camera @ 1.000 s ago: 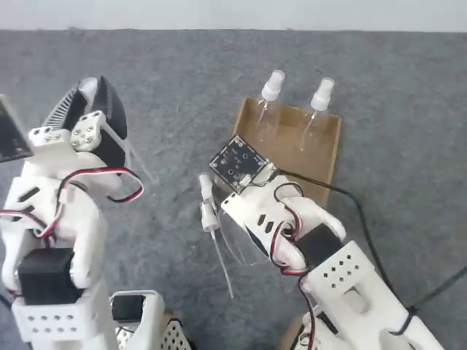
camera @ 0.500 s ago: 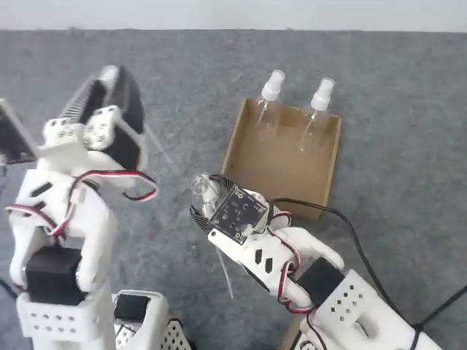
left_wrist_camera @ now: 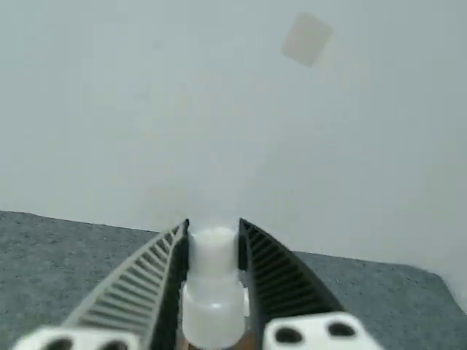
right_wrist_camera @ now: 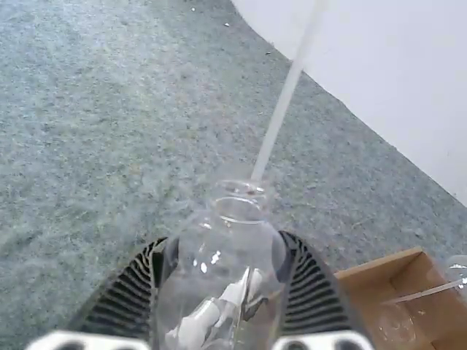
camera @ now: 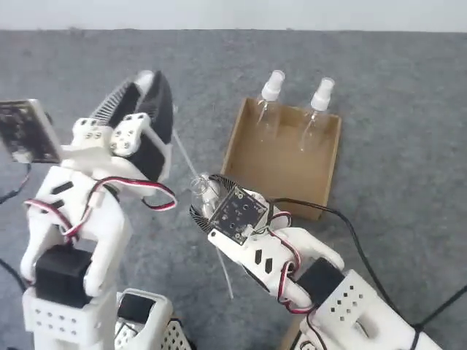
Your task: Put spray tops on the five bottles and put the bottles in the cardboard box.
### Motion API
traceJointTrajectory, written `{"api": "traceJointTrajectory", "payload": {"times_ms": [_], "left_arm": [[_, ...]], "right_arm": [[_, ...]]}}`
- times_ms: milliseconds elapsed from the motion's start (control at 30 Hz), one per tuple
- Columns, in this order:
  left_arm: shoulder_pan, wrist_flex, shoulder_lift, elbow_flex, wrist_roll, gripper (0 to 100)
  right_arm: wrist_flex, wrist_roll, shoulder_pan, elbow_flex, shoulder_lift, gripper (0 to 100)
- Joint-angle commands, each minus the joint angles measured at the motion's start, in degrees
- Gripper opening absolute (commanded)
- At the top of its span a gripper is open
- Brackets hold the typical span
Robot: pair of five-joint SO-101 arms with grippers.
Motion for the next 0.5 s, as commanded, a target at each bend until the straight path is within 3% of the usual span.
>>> {"api": "traceJointTrajectory", "payload": {"times_ms": [0,267,467], "left_arm": [[2.2,0.0,-1.1,3.3,0.4,1],[2.2,0.4,-1.6,12.8,0.2,1],[2.3,0.2,-1.6,16.8,-1.2,1]], "right_arm": [[-1.4,-0.6,-0.4,-0.5,-1.6,0.6],[-2.1,-0.8,4.3,-0.5,-2.2,0.6],[-8.8,-9.1,5.9,-0.5,-1.5,0.6]]}}
